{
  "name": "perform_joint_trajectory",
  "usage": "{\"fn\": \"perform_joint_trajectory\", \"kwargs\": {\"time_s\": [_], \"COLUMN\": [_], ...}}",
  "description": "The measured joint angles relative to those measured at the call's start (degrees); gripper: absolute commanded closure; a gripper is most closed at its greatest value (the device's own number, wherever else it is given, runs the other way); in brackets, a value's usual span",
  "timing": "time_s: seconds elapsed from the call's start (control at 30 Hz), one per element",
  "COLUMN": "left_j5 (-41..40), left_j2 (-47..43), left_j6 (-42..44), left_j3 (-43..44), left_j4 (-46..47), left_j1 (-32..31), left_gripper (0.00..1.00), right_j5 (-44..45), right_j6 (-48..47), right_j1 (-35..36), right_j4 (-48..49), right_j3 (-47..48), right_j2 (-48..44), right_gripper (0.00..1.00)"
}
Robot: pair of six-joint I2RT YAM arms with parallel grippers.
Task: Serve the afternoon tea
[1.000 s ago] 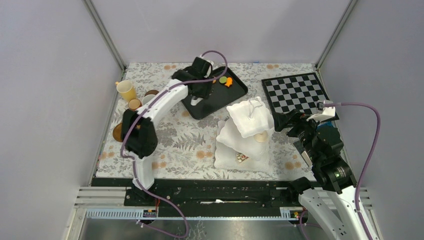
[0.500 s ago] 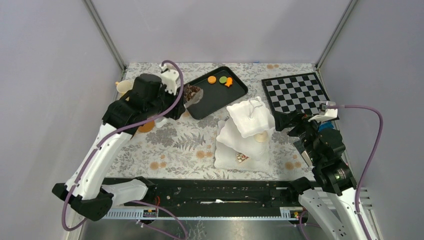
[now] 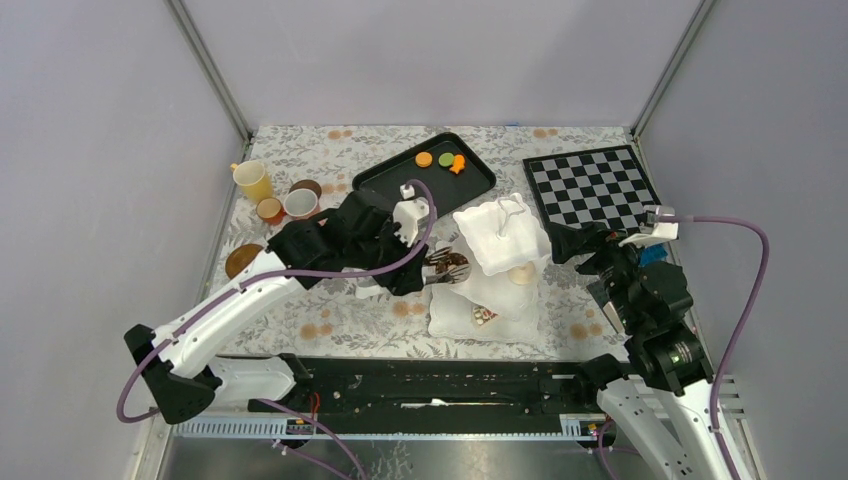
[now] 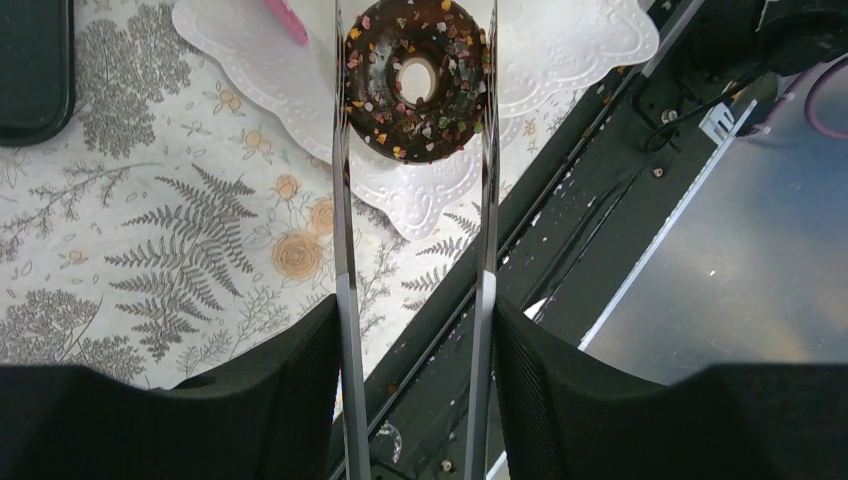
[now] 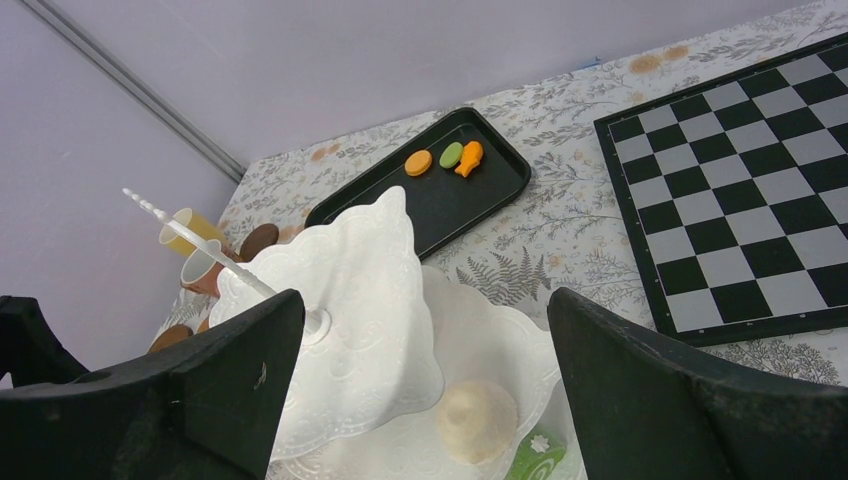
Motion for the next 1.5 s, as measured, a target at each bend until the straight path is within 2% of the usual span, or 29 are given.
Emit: {"fn": "perform_joint_trajectory", "kwargs": {"time_s": [0.23,0.47,0.77,1.13,1.3,1.5], "left_j5": [-2.27,-4.22,-5.64,-7.67,-9.27,-12.2], "left_j2": [0.98,6.32,6.95,7.23,5.33,-3.32], "left_j6": [-1.25,-1.36,-1.2,-0.85,0.35,1.7], "left_j3": [0.09,1.49,1.49,1.49,1.49,1.46], "left_j4": [2.62,3.82,4.22,5.03,4.87,4.42], "left_j1": [-1.92,-6.56,-7.32,-7.54,-7.54,-7.54], "left_gripper": [0.52,0.49,0.37,0.35,0.35,0.35], "right_j5": [0.2,0.2,0.2,0.2,0.2,0.17], "right_j6": [0.0,0.26,0.55,0.85,0.83,0.83], "right_j1": [0.0,0.0,0.0,0.0,0.0,0.0], "right_j4": [-0.02,-0.09,-0.11,-0.31,-0.33,-0.33], "right_j3": [-0.02,-0.31,-0.33,-0.68,-0.68,-0.68], "right_j2": [-0.7,-0.87,-1.46,-1.66,-1.7,-1.68], "right_gripper": [0.02,0.02,0.02,0.02,0.02,0.02]}}
